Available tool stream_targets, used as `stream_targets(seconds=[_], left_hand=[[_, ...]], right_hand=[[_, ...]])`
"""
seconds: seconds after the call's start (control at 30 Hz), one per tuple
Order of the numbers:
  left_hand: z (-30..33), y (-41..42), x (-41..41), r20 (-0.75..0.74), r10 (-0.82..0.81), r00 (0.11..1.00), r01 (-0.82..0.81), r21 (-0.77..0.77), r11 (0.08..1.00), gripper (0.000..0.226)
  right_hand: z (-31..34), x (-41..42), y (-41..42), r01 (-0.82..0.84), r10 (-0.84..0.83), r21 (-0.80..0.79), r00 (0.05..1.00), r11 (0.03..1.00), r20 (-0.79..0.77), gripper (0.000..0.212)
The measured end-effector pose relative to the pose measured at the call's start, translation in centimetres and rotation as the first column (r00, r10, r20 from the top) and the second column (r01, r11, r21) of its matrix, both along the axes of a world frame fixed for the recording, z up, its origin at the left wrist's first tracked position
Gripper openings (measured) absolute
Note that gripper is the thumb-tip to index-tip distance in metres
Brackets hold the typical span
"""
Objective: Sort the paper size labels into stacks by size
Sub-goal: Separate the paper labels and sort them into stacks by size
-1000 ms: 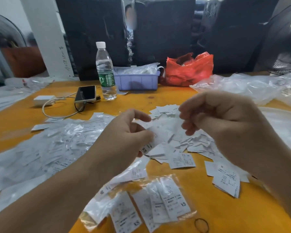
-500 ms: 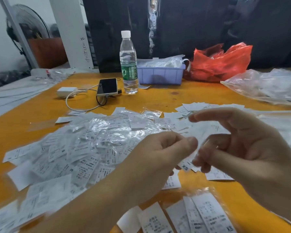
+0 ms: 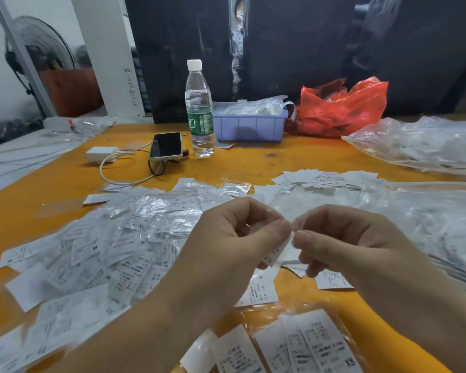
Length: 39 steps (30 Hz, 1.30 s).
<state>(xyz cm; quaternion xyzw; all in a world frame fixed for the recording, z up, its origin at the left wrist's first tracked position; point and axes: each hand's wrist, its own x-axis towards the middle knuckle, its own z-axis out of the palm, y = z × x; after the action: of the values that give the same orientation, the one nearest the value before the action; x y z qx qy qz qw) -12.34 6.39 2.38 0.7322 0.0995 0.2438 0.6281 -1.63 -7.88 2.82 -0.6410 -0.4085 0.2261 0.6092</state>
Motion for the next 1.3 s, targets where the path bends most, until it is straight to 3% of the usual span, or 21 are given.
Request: stream_targets(seconds=[0.17,0.33,0.5,0.63,0.83,0.97,1.3], left_hand=[[-0.2,-0.2,0.0,-0.010,-0.023,1.000,0.023,0.006,1.000,0.014],[-0.1,-0.5,-0.1,-0.026,-0.027,0.999,0.029,0.062,0.998,0.019],[0.0,-0.4,-0.1,-0.064,-0.058,0.996,0.060,0.020,0.998,0.018],[0.4,0.2,-0.1,-0.087,-0.070,0.994,0.067,-0.030,0.997,0.017],[0.9,1.1,-0.5,0.035,0.123,0.992,-0.117,-0.134,0.984,0.024],[1.1,1.1,-0.7,0.107,0.203,0.973,-0.194,-0.088,0.977,0.028],[1.3,0.2,-0.9,0.198,0.191,0.961,-0.187,-0.038,0.982,0.026]], right_hand=[[0.2,0.3,-0.3,-0.006,0.008,0.064,0.999,0.998,-0.034,0.014],[0.0,0.0,-0.1,-0.009,0.008,0.041,1.000,0.999,0.006,0.035],[0.0,0.1,-0.1,0.007,-0.006,0.056,1.000,0.998,-0.021,0.018],[-0.1,0.4,-0.2,0.080,-0.080,0.066,0.997,0.995,0.003,0.026],[-0.5,0.2,-0.2,0.066,-0.070,0.056,0.995,0.996,0.074,0.032],[-0.6,-0.3,-0.2,0.013,-0.018,0.033,0.989,0.999,0.148,0.032],[-0.8,-0.7,-0.2,0.021,-0.020,-0.002,0.971,1.000,0.238,0.031]])
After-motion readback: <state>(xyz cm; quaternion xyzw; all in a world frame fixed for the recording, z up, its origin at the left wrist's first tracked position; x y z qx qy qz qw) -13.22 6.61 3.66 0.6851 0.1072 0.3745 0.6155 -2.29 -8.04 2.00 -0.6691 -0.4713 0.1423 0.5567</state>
